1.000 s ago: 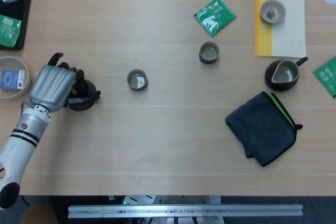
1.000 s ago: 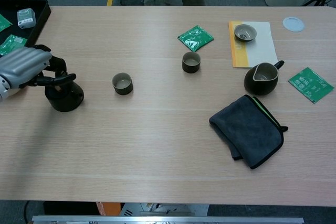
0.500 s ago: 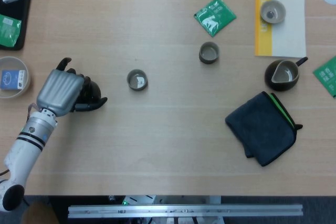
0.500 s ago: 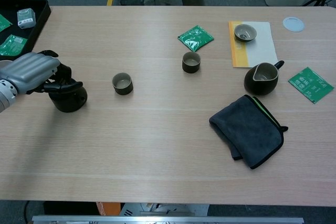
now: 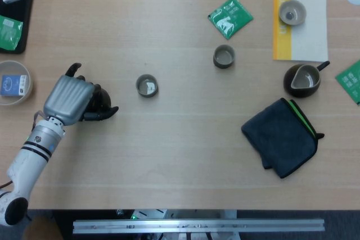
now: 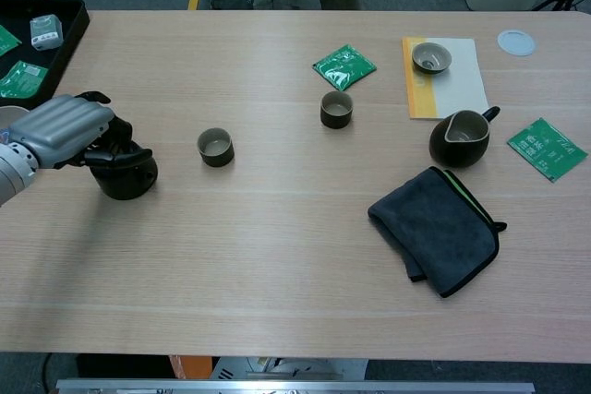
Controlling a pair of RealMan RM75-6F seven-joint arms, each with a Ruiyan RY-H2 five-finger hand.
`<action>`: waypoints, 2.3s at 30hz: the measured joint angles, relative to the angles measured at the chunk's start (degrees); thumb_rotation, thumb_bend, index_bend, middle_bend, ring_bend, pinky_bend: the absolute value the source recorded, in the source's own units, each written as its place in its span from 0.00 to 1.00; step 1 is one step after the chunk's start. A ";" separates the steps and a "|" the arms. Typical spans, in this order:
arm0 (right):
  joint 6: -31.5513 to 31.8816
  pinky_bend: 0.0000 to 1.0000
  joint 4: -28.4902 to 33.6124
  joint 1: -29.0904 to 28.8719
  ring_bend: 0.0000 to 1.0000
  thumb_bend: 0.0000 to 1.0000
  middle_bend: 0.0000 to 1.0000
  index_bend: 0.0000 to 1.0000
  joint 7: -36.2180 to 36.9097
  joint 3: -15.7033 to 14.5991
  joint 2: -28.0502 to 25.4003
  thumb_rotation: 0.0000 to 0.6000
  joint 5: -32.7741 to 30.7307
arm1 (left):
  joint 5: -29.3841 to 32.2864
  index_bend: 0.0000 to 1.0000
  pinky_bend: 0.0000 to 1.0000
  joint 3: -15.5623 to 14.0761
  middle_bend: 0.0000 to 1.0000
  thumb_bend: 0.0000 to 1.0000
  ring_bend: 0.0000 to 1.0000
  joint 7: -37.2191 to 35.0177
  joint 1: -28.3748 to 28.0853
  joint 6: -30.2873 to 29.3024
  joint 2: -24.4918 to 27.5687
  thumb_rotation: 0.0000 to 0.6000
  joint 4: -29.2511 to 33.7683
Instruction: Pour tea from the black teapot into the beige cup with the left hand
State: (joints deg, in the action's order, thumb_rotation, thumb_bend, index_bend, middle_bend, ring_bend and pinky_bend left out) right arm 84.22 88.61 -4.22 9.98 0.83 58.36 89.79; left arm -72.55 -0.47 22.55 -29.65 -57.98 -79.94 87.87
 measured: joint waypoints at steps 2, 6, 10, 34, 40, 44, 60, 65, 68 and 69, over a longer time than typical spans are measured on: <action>-0.06 0.18 -0.09 -0.01 0.25 0.01 0.31 0.24 0.06 0.00 0.04 1.00 -0.01 | -0.20 0.56 0.11 0.00 0.60 0.15 0.44 -0.02 -0.03 0.00 0.03 0.00 -0.04; 0.02 0.18 -0.22 0.02 0.25 0.01 0.31 0.24 0.22 0.07 0.06 1.00 -0.09 | -0.43 0.58 0.12 0.07 0.63 0.15 0.47 -0.13 -0.07 -0.04 0.01 0.00 -0.07; 0.09 0.18 -0.31 0.11 0.25 0.01 0.31 0.24 0.35 0.08 0.06 1.00 -0.14 | -0.70 0.58 0.11 0.02 0.63 0.15 0.47 -0.32 -0.08 0.03 -0.08 0.00 -0.14; -0.05 0.18 -0.09 -0.11 0.25 0.01 0.31 0.24 0.10 0.18 -0.01 1.00 0.12 | -4.27 0.51 0.11 -0.19 0.59 0.15 0.43 -4.76 2.90 -5.37 0.99 0.00 0.26; 0.02 0.18 0.34 0.00 0.25 0.01 0.31 0.24 -0.31 0.16 -0.21 1.00 0.04 | -6.14 0.51 0.11 -0.97 0.59 0.15 0.43 -7.74 5.48 -8.68 0.74 0.03 -0.85; -0.09 0.18 0.52 -0.07 0.25 0.01 0.31 0.24 -0.57 0.16 -0.18 1.00 0.05 | -7.41 0.51 0.11 -1.64 0.58 0.15 0.43 -9.03 6.92 -10.24 0.67 0.09 -1.17; 0.24 0.18 1.51 0.27 0.25 0.01 0.31 0.24 -1.51 0.04 -0.59 1.00 0.07 | -10.96 0.49 0.11 -3.14 0.55 0.15 0.42 -12.17 9.18 -11.42 -1.87 0.16 -5.14; 0.42 0.18 1.77 0.44 0.25 0.01 0.31 0.24 -1.75 -0.01 -0.78 1.00 0.10 | -11.01 0.49 0.11 -3.19 0.54 0.15 0.42 -11.62 9.65 -11.21 -2.58 0.16 -6.22; 0.40 0.18 1.88 0.53 0.25 0.01 0.31 0.24 -1.91 -0.06 -0.84 1.00 -0.01 | -11.21 0.49 0.11 -3.33 0.54 0.15 0.41 -11.60 9.99 -11.23 -2.81 0.16 -6.81; 0.38 0.18 1.92 0.54 0.25 0.01 0.31 0.24 -1.95 -0.06 -0.84 1.00 -0.03 | -11.24 0.49 0.12 -3.36 0.54 0.15 0.41 -11.64 10.12 -11.24 -2.86 0.16 -6.93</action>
State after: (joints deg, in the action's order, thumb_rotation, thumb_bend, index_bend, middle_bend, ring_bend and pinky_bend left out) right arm 84.61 90.54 -3.68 8.03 0.78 57.52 89.76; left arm -83.79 -3.83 10.90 -19.54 -69.22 -82.80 80.94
